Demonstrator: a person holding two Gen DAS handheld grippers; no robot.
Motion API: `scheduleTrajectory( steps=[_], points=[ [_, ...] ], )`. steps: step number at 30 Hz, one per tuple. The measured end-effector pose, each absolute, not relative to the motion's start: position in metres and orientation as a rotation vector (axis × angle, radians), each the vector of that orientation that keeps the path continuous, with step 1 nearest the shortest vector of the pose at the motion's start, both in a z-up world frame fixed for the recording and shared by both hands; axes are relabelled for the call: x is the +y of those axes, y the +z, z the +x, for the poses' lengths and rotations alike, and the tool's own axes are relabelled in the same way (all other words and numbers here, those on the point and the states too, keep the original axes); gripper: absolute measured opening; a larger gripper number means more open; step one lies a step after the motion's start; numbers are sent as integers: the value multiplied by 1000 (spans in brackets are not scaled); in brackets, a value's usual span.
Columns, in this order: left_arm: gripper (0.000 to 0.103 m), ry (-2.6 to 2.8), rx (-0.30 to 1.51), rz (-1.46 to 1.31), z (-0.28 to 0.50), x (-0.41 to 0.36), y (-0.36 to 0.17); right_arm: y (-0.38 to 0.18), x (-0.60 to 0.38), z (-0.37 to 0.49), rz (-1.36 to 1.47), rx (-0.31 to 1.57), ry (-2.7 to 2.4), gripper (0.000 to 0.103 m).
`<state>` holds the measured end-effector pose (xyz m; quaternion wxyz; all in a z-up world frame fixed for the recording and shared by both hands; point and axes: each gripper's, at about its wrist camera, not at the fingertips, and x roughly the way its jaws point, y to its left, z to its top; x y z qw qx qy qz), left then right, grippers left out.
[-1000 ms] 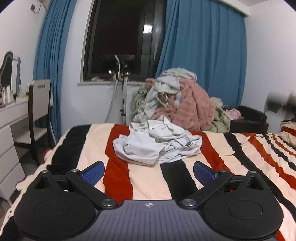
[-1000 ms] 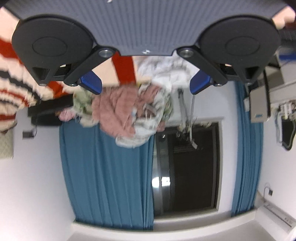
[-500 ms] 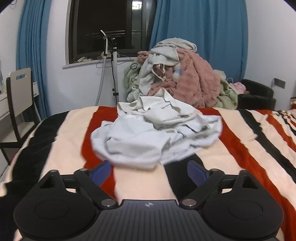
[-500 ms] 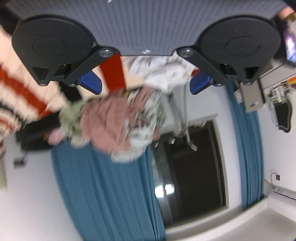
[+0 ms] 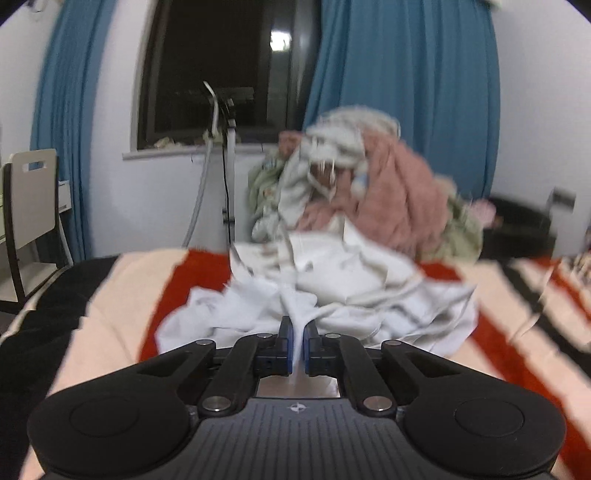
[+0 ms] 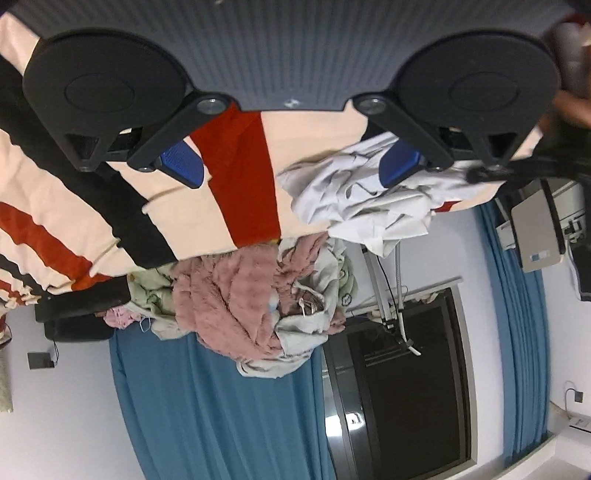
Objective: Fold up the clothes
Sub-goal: 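Grasp the white T-shirt with the left gripper while the right gripper grasps another edge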
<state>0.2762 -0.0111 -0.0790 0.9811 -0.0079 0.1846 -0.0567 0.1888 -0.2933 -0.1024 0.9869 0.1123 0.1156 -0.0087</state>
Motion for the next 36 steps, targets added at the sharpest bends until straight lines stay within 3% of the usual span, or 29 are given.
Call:
scheduleTrajectory(
  steps=[8,17,19,20,23,25,27,30,36],
  points=[
    [5,-225,249,-93,148,35,-18,-101,-279,169,165,164,12,103],
    [5,-259,302,-239,66,100,-11,-90,-233,125,44,208,108,102],
    [5,-241,299,-253,64,106,-10,-98,-222,134,61,259,136,89],
    [5,-233,292,-258,64,108,-10,-102,-217,138,70,284,150,71],
    [5,-233,273,-277,69,109,-16,-114,-202,151,96,361,192,66],
    [5,-216,283,-280,74,108,-22,-121,-191,159,114,412,220,55],
    [6,-203,320,-319,81,109,-26,-129,-181,168,131,463,247,33],
    [6,-197,356,-364,90,112,-34,-153,-188,186,154,562,260,30],
    [6,-130,341,-361,103,114,-38,-148,-173,187,75,576,348,33]
  ],
)
